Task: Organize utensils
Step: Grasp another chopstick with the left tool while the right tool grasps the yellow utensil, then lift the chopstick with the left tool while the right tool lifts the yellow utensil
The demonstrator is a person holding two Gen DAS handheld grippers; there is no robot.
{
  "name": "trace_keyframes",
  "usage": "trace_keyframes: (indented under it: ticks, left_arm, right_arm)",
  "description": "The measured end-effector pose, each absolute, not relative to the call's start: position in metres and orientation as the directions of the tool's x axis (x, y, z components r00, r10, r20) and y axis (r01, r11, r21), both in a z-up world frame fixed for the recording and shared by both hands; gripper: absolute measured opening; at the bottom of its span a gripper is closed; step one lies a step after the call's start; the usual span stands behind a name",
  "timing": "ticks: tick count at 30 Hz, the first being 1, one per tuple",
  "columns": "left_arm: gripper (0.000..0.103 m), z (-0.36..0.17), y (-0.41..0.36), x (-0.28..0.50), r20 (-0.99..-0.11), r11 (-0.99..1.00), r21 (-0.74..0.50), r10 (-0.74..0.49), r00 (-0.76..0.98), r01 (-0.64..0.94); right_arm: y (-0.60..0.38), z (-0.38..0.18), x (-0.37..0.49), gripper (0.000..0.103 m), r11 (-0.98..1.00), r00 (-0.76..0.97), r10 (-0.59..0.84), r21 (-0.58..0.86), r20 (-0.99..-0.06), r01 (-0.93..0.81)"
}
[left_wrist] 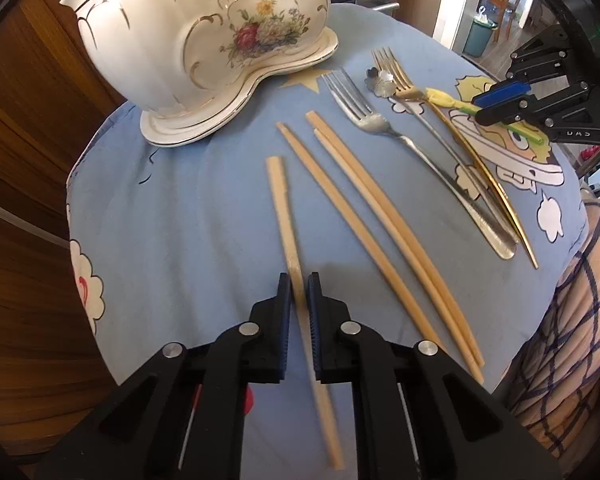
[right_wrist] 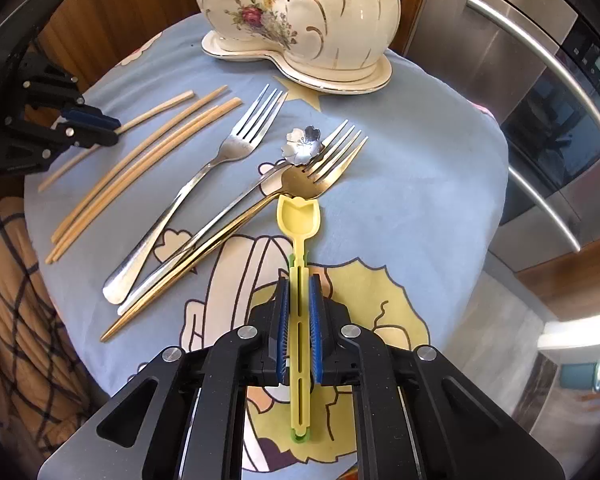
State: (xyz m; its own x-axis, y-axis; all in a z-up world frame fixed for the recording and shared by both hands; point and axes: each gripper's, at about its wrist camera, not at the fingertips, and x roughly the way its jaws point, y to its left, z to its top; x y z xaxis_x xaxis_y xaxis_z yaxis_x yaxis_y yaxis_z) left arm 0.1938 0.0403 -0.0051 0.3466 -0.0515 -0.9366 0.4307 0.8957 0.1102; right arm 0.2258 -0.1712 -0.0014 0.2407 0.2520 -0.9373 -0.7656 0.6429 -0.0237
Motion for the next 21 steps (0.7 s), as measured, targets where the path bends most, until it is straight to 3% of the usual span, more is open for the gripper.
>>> trace_keyframes:
  ticks: [6,11,17,21]
  left_arm:
    - [0.006,-0.006,0.045,0.185,-0.932,0.889,0.154,-0.014,0.363,0.431]
    - [0.006,0.012,0.060,0.175,-0.901,0.913,0.126,-0.058,0.429,0.387]
    - [0.006,0.038,0.077,0.164,-0.827,0.948,0.041,-0.144,0.543,0.316]
    - [0.006,0.058,0.086,0.152,-0.737,0.960,-0.038,-0.214,0.641,0.277]
  right_arm:
    - [-0.172,0.004,0.223,0.011,0.643,0.264,0.259,-0.038,-0.929,-0.765]
    - [-0.180,0.019,0.225,0.011,0.671,0.302,0.313,-0.016,-0.901,-0.742]
    - [-0.188,0.040,0.229,0.011,0.710,0.369,0.397,0.026,-0.841,-0.704]
    - [-0.198,0.065,0.234,0.011,0.733,0.429,0.512,0.119,-0.744,-0.669]
